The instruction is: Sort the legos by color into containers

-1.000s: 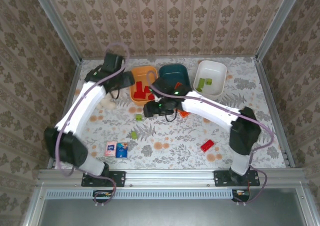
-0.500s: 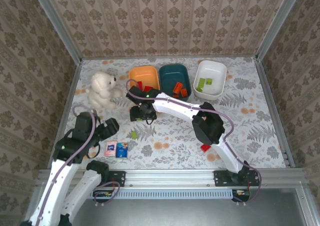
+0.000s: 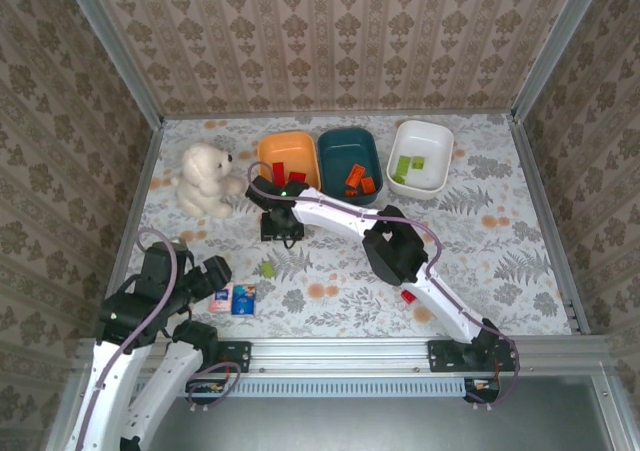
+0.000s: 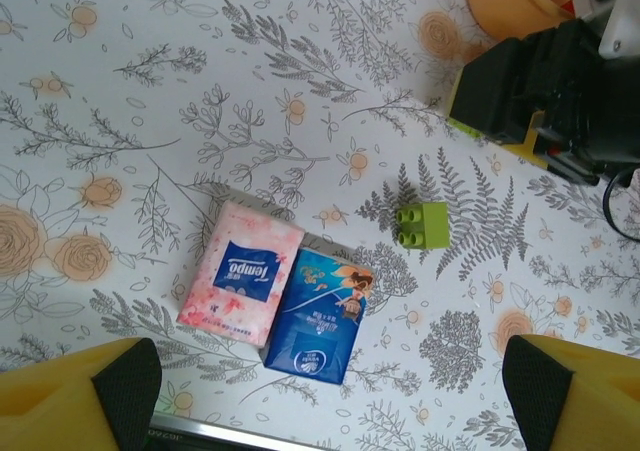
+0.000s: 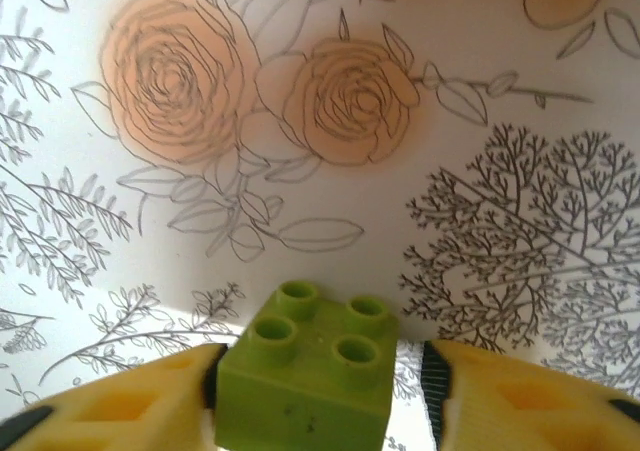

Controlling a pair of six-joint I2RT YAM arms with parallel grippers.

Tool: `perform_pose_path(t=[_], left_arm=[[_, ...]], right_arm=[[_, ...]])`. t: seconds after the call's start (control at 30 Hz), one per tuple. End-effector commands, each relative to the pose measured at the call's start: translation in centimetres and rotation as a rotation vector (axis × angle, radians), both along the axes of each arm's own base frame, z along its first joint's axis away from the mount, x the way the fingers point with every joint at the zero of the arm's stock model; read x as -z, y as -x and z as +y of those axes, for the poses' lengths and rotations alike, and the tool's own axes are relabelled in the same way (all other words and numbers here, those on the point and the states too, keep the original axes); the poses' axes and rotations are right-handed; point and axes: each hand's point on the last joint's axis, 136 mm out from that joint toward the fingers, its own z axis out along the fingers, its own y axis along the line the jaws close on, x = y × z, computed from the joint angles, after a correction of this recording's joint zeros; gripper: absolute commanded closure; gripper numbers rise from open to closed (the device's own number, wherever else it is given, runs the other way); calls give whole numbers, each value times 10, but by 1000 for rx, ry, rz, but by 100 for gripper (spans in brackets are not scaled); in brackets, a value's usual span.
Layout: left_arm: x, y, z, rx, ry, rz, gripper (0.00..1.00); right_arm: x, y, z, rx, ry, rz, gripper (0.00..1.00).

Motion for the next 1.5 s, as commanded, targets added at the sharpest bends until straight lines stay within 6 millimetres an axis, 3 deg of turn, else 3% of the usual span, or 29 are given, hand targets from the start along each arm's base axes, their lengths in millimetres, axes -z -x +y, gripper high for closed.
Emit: perform_pose_path(t=[0.0, 0.23, 0.33, 0.43, 0.53, 0.67, 0.8, 0.9, 0.97, 1.17, 1.3, 1.47], left_arm=[[-2, 9, 2, -5, 16, 5, 9], [0, 6, -4, -5, 45, 2, 10], [0, -1, -10, 14, 67, -9, 10], [0, -12, -27, 71, 111, -10, 10], [-1, -30, -48, 130, 169, -28, 11], [-3, -58, -76, 195, 192, -70, 12], [-6, -78, -121, 325, 169, -98, 12], [-5, -91, -154, 407, 146, -97, 11], [-2, -98, -173, 448, 136, -87, 11], [-4, -111, -205, 513, 107, -75, 10], [-7, -114, -210, 517, 100, -80, 10], [-6, -110, -206, 512, 81, -73, 10]], right_arm=[[9, -2, -2, 12, 15, 17, 56], [-10, -6, 1, -40, -15, -12, 73], [-41, -10, -3, -63, -20, -77, 75], [-91, -17, -20, -68, -28, -177, 76], [-133, -27, -68, -11, -25, -261, 76], [-156, -44, -172, 137, 37, -297, 76], [-151, -58, -276, 305, 110, -270, 76], [-144, -74, -332, 404, 154, -252, 76], [-135, -84, -358, 465, 167, -224, 76], [-99, -112, -397, 558, 234, -115, 76], [-72, -121, -409, 578, 262, -53, 76], [-51, -133, -410, 552, 268, -23, 73]])
